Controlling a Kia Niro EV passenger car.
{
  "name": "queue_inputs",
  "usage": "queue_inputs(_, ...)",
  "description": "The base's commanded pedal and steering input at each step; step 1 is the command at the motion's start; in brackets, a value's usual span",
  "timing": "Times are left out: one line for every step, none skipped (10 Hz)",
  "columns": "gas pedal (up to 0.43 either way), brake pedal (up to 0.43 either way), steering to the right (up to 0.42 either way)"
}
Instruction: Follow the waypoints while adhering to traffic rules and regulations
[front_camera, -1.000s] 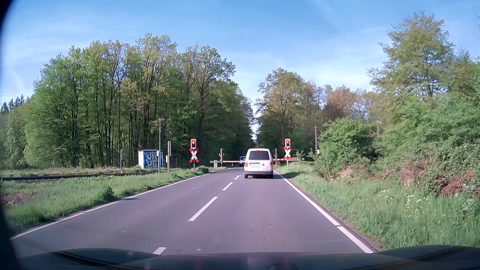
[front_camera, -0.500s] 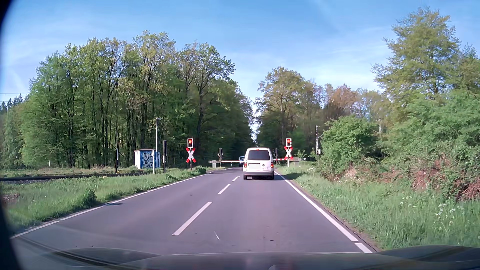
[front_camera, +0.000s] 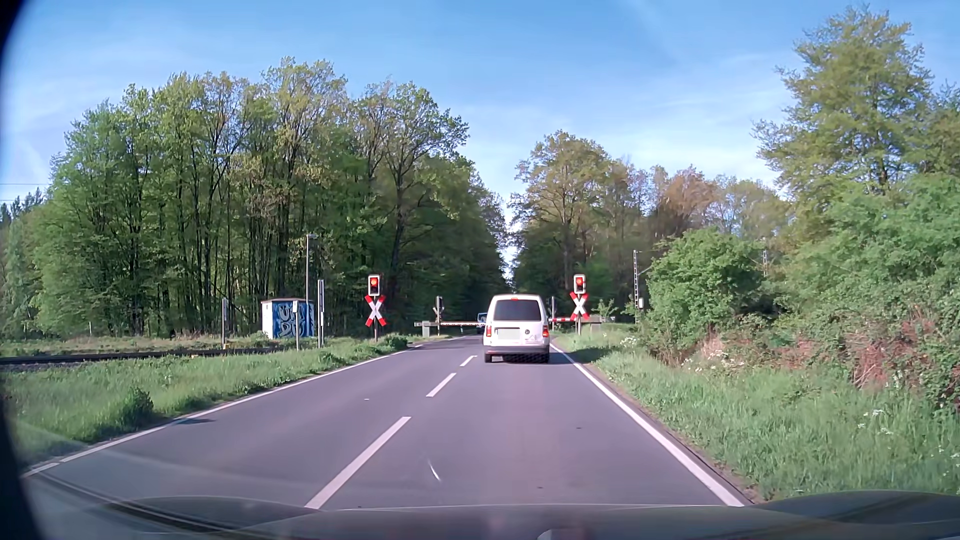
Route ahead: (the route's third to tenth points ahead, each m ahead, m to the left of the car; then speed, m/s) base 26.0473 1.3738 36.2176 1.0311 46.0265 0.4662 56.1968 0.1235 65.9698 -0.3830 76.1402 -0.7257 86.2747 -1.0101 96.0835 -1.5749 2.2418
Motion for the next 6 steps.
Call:
queue_inputs(0.0, 0.0, -0.001)
queue_inputs(0.0, 0.0, -0.001)
queue_inputs(0.0, 0.0, -0.001)
queue_inputs(0.0, 0.0, -0.001)
queue_inputs(0.0, 0.0, -0.001)
queue_inputs(0.0, 0.0, 0.0)
